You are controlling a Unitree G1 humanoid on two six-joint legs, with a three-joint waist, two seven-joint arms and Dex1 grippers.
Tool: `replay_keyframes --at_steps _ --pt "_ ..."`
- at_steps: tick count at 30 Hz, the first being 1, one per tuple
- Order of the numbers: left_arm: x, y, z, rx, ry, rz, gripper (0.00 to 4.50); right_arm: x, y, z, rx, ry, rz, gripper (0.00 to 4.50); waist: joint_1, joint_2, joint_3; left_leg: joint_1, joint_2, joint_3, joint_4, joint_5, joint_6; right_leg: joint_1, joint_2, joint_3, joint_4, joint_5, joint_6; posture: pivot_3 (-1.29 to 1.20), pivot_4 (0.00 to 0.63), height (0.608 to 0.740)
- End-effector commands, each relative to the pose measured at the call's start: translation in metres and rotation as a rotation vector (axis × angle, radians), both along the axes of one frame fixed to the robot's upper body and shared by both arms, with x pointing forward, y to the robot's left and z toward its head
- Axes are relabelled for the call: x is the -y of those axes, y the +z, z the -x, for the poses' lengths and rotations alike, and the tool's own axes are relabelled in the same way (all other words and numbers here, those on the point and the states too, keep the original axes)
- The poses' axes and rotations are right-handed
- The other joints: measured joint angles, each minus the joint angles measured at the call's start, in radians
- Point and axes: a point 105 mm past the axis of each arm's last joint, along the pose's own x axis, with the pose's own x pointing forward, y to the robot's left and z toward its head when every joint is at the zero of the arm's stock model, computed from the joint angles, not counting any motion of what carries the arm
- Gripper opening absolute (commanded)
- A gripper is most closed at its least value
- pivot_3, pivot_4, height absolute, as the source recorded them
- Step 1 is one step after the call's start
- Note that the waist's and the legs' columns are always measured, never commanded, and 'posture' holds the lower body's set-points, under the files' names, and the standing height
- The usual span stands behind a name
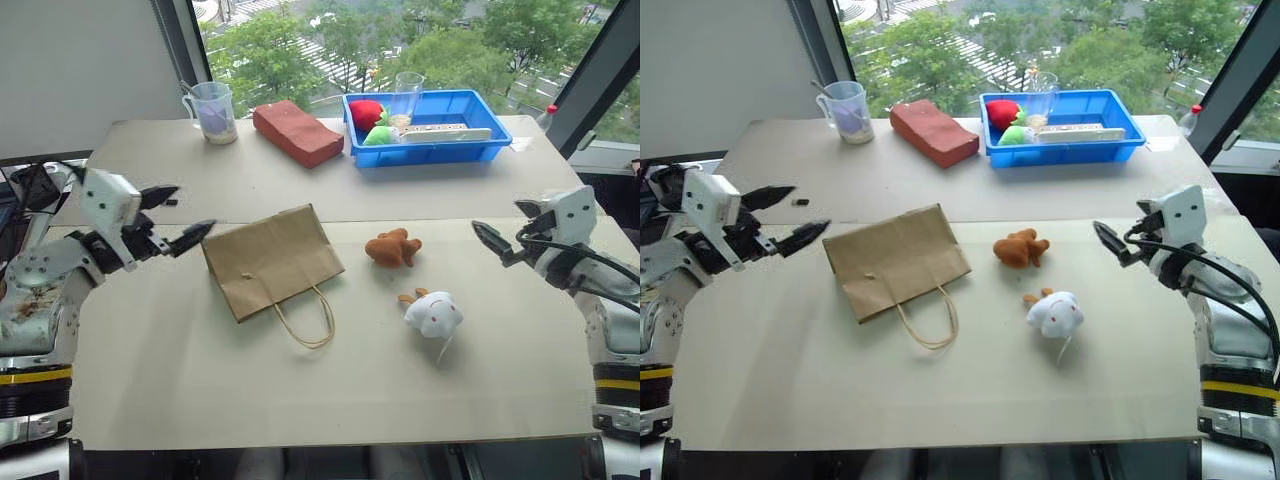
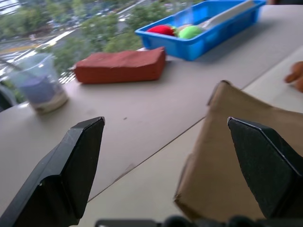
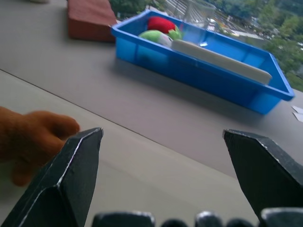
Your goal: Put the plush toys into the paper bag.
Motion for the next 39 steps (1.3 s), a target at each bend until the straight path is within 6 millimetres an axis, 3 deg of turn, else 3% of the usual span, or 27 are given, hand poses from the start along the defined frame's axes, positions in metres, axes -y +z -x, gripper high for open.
replay_keyframes --at_steps 1,5,8,15,22,23,24,32,39 --pt "0.038 -0.020 0.021 0.003 -0.275 -0.214 4.45 -0.044 0.013 0.026 -0.051 0.244 0.005 4.50 0.002 0.000 0.000 0.000 0.000 0.000 0.000 0.000 0.000 0.000 0.000 0.000 0.000 0.000 0.000 0.00 0.150 0.740" --pt "0.066 -0.047 0.031 0.028 -0.491 -0.350 4.45 -0.080 0.009 0.053 -0.130 0.435 0.040 4.50 0.011 0.000 0.000 -0.002 0.000 0.000 0.001 0.000 0.000 -0.001 0.000 0.000 -0.001 0.000 0.000 0.00 0.150 0.740" --pt "0.079 -0.061 0.034 0.044 -0.589 -0.393 4.45 -0.094 0.004 0.067 -0.173 0.510 0.063 4.50 0.021 0.000 0.001 -0.002 0.000 0.000 0.003 0.000 0.001 -0.001 0.000 0.000 -0.002 0.000 0.000 0.00 0.150 0.740" --pt "0.096 -0.095 0.036 0.048 -0.749 -0.476 4.45 -0.112 -0.004 0.092 -0.257 0.640 0.093 4.50 0.032 -0.001 0.001 -0.002 0.000 0.000 0.005 0.000 0.001 -0.001 0.000 0.000 -0.002 0.000 0.000 0.00 0.150 0.740" --pt "0.117 -0.120 0.038 0.011 -0.865 -0.516 4.45 -0.120 -0.006 0.097 -0.269 0.664 0.093 4.50 0.036 -0.001 0.001 -0.003 0.000 0.000 0.006 -0.001 0.001 0.000 0.000 0.000 -0.002 0.000 0.000 0.00 0.150 0.740" --pt "0.118 -0.120 0.038 0.009 -0.869 -0.517 3.92 -0.119 -0.006 0.097 -0.267 0.662 0.092 4.50 0.036 -0.001 0.001 -0.003 0.000 0.000 0.006 -0.001 0.001 0.000 0.000 0.000 -0.002 0.000 0.000 0.00 0.150 0.740" --pt "0.118 -0.120 0.037 0.007 -0.871 -0.516 3.72 -0.119 -0.006 0.097 -0.266 0.659 0.090 4.50 0.035 -0.001 0.001 -0.002 0.000 0.000 0.006 -0.001 0.001 -0.001 0.000 0.000 -0.002 0.000 0.000 0.00 0.150 0.740" --pt "0.123 -0.114 0.032 0.008 -0.886 -0.500 0.05 -0.117 -0.006 0.094 -0.254 0.631 0.074 4.50 0.038 -0.001 0.001 -0.002 0.000 0.000 0.006 -0.001 0.002 -0.001 0.000 0.000 -0.002 0.000 0.000 0.00 0.150 0.740" --pt "0.126 -0.102 0.029 -0.010 -0.870 -0.429 0.05 -0.117 -0.004 0.089 -0.244 0.621 0.069 4.50 0.037 -0.001 0.001 -0.002 0.000 0.000 0.006 -0.001 0.002 -0.001 0.000 0.000 -0.001 0.000 0.000 0.00 0.150 0.740"
